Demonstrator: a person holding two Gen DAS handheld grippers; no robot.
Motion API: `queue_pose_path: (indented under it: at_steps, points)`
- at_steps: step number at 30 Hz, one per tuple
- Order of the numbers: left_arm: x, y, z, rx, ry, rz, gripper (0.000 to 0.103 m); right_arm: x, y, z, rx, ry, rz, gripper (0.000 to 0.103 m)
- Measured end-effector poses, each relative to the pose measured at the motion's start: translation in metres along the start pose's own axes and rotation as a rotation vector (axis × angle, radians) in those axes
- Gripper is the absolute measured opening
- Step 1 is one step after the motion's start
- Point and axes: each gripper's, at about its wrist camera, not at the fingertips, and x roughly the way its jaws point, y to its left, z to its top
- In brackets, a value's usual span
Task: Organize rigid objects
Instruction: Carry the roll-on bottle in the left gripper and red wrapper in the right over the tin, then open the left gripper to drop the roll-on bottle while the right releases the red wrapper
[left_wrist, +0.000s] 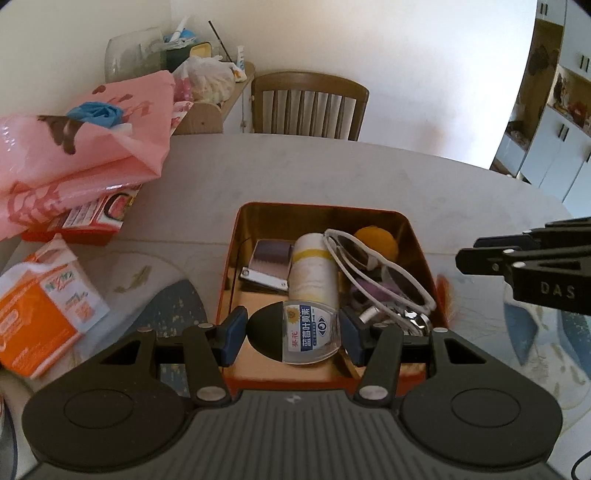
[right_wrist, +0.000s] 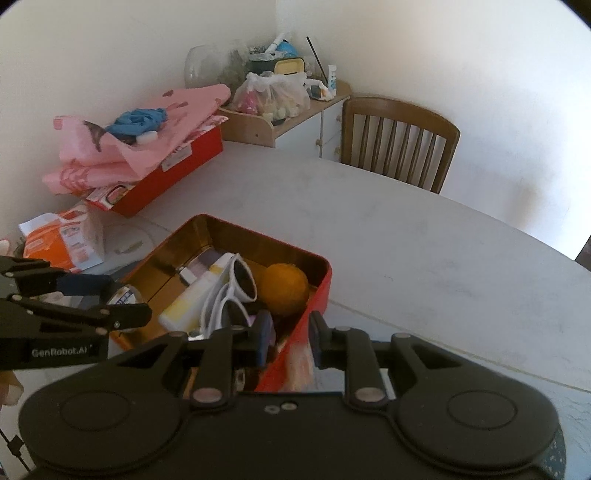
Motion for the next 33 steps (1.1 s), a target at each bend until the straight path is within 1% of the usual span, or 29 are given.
queue_pose_path:
  at_steps: [4, 7, 9, 12, 14, 19, 22, 23, 24, 25, 26, 28, 29, 31, 33]
  points:
    - [0.018, 0.002, 0.011, 0.012, 0.002, 0.008, 0.053, 0.017, 0.0, 0.009, 0.002, 0.014, 0.007, 0.017]
    - [0.031, 0.004, 0.019, 0.017, 0.011, 0.015, 0.053, 0.029, -0.003, 0.016, 0.031, 0.023, 0.035, 0.017]
    - [0.039, 0.006, 0.023, 0.019, 0.015, 0.02, 0.053, 0.033, -0.005, 0.018, 0.038, 0.022, 0.036, 0.018]
    - [0.049, 0.01, 0.028, 0.009, 0.018, 0.023, 0.053, 0.036, -0.014, 0.017, 0.045, 0.024, 0.011, 0.02]
    - [0.055, 0.012, 0.031, 0.004, 0.02, 0.022, 0.053, 0.037, -0.027, 0.016, 0.072, 0.034, -0.005, 0.022]
    - [0.068, 0.011, 0.031, 0.001, 0.034, 0.018, 0.053, 0.037, -0.049, 0.013, 0.102, 0.046, -0.026, 0.023]
    - [0.07, 0.012, 0.031, -0.005, 0.024, 0.013, 0.053, 0.036, -0.056, 0.007, 0.092, 0.059, -0.041, 0.03]
    - [0.071, 0.013, 0.032, -0.005, 0.023, 0.012, 0.053, 0.038, -0.059, 0.002, 0.091, 0.078, -0.044, 0.036]
    - [0.071, 0.013, 0.032, -0.006, 0.022, 0.01, 0.053, 0.039, -0.062, -0.002, 0.091, 0.098, -0.05, 0.038]
    - [0.071, 0.014, 0.032, -0.009, 0.022, 0.008, 0.053, 0.041, -0.064, -0.007, 0.09, 0.114, -0.068, 0.046]
    - [0.072, 0.014, 0.032, -0.012, 0.022, 0.007, 0.053, 0.042, -0.066, -0.013, 0.094, 0.128, -0.093, 0.059]
    - [0.073, 0.016, 0.033, -0.024, 0.022, 0.005, 0.053, 0.044, -0.07, -0.023, 0.128, 0.156, -0.117, 0.07]
    - [0.072, 0.016, 0.032, -0.03, 0.022, -0.001, 0.054, 0.045, -0.073, -0.027, 0.149, 0.17, -0.122, 0.069]
    - [0.072, 0.017, 0.032, -0.035, 0.02, -0.013, 0.06, 0.049, -0.076, -0.035, 0.19, 0.195, -0.136, 0.069]
    - [0.072, 0.016, 0.031, -0.029, 0.019, -0.016, 0.062, 0.052, -0.078, -0.042, 0.226, 0.209, -0.143, 0.068]
